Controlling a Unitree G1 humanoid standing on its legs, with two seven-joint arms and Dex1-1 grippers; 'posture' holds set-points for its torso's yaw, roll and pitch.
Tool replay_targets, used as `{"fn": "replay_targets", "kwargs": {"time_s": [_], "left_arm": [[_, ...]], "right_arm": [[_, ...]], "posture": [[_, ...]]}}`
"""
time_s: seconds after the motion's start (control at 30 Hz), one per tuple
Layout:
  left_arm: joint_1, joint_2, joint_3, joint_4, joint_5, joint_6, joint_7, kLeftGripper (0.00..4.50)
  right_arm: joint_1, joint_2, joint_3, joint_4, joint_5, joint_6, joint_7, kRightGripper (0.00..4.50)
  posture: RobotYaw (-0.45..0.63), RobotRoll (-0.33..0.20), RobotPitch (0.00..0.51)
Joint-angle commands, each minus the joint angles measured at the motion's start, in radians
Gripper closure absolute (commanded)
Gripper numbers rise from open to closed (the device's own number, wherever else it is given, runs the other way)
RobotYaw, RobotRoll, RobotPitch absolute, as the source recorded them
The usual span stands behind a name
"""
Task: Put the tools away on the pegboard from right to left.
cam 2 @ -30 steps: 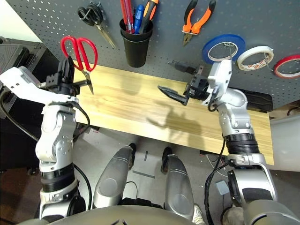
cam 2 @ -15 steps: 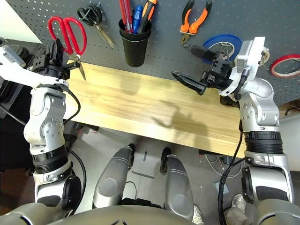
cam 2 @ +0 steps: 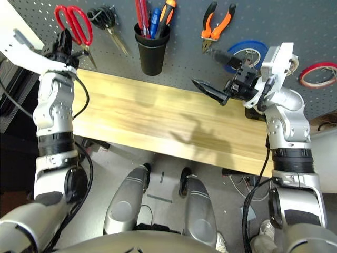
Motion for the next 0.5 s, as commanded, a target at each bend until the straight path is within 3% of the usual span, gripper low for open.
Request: {"fn": "replay_targets", "kwargs": {"time_s": [0.03, 0.5], "left_arm": [[-0.017, -0.011, -0.013, 0.038, 0.011, -0.033, -0.016, 4.48], [0.104, -0.051, -0.005, -0.179, -0.013, 0.003, 0.041, 4.48]], "right_arm": [[0.010, 0.005, 0.005, -0.004, -0.014, -0.013, -0.005, 0.00], [0.023, 0.013, 0.014, 0.002, -0.023, -0.023, -0.005, 0.00]], "posture": [[0.24, 0.000, 0.214], [0.24, 0.000, 0.235]]}}
